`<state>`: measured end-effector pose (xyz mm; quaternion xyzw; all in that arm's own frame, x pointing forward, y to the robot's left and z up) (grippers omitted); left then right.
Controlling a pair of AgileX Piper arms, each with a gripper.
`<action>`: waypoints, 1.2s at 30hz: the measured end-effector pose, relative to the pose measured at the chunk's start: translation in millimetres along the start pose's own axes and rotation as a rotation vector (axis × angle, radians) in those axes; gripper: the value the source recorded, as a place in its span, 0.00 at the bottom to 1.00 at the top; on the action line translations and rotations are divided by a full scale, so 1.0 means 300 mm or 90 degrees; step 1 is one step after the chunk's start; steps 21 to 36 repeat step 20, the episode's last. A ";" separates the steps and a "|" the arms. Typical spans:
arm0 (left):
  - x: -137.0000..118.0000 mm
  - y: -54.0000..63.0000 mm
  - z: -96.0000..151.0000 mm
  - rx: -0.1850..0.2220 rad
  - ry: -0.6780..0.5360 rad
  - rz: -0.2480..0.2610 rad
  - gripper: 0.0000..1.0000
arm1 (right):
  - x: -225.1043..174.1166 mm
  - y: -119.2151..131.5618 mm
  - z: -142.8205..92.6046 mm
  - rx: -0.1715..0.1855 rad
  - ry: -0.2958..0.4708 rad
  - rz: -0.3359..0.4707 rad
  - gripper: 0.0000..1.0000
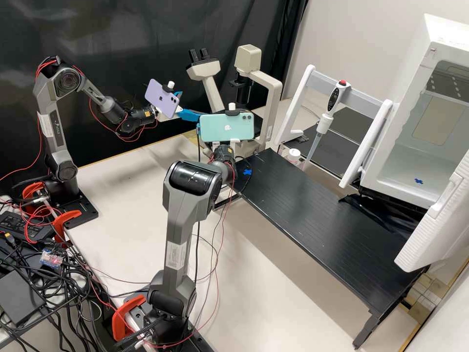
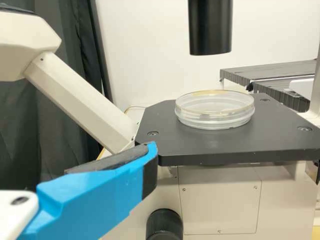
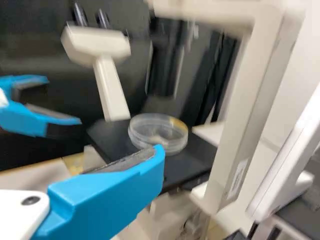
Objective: Move the petri dish to the microscope
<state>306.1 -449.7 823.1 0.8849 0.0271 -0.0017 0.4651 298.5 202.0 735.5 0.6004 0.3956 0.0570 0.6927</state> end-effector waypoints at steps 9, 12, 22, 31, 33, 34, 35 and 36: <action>0.000 0.000 0.000 0.000 0.000 0.000 1.00 | -0.401 0.102 0.091 -0.075 -0.061 0.257 1.00; 0.000 0.000 0.000 0.000 0.000 0.000 1.00 | -0.507 0.141 0.136 -0.060 -0.145 0.350 1.00; 0.000 0.000 0.000 0.000 0.000 0.000 1.00 | -0.672 0.181 0.222 0.015 -0.304 0.534 1.00; 0.000 0.000 0.000 0.000 0.000 0.000 1.00 | -0.672 0.181 0.222 0.015 -0.304 0.534 1.00; 0.000 0.000 0.000 0.000 0.000 0.000 1.00 | -0.672 0.181 0.222 0.015 -0.304 0.534 1.00; 0.000 0.000 0.000 0.000 0.000 0.000 1.00 | -0.672 0.181 0.222 0.015 -0.304 0.534 1.00; 0.000 0.000 0.000 0.000 0.000 0.000 1.00 | -0.672 0.181 0.222 0.015 -0.304 0.534 1.00; 0.000 0.000 0.000 0.000 0.000 0.000 1.00 | -0.672 0.181 0.222 0.015 -0.304 0.534 1.00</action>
